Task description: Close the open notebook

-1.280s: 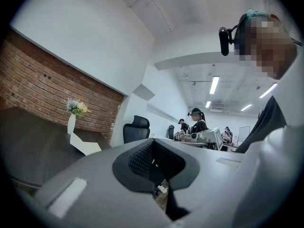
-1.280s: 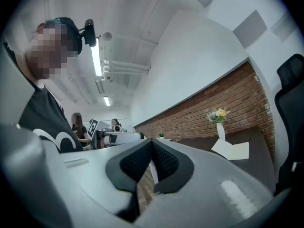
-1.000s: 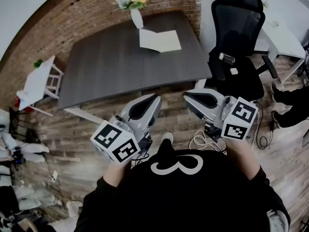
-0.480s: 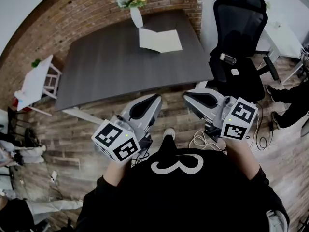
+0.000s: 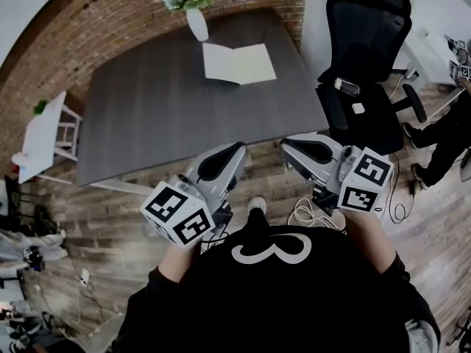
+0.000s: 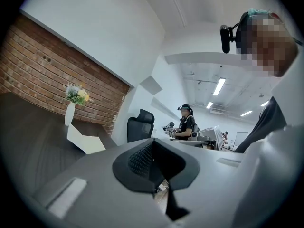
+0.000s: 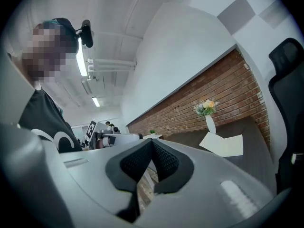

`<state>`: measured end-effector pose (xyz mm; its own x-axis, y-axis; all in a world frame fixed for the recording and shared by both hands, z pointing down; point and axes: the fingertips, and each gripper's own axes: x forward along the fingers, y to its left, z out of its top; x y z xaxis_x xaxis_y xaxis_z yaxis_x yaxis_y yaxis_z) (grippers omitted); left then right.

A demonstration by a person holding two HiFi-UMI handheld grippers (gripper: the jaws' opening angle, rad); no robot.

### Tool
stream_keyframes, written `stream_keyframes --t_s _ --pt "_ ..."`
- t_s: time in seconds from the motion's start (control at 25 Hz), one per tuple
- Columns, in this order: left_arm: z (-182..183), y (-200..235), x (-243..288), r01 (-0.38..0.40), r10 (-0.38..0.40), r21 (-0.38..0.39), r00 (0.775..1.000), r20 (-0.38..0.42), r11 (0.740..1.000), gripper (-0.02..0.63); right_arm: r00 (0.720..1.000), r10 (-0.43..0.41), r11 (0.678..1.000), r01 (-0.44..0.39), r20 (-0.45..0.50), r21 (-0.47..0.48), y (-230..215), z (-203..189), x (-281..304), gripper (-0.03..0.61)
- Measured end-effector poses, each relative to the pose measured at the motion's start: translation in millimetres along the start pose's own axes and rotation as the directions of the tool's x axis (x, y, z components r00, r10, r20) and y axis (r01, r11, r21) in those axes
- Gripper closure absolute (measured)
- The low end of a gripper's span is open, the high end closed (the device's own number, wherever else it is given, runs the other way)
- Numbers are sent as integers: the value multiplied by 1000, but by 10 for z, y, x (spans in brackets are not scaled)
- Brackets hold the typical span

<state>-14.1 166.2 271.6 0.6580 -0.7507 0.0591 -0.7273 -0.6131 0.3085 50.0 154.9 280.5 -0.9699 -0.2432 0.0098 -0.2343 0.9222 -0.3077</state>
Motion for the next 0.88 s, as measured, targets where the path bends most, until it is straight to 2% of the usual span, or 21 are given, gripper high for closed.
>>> stream_keyframes --t_s 0.56,0.88 --pt "288 1473 566 6 -8 -54 999 -39 999 600 994 -103 993 105 -36 56 -1179 214 889 577" --pt "416 2023 657 -1 0 -67 1000 -23 998 600 985 -160 985 164 -57 63 -1504 234 1155 577"
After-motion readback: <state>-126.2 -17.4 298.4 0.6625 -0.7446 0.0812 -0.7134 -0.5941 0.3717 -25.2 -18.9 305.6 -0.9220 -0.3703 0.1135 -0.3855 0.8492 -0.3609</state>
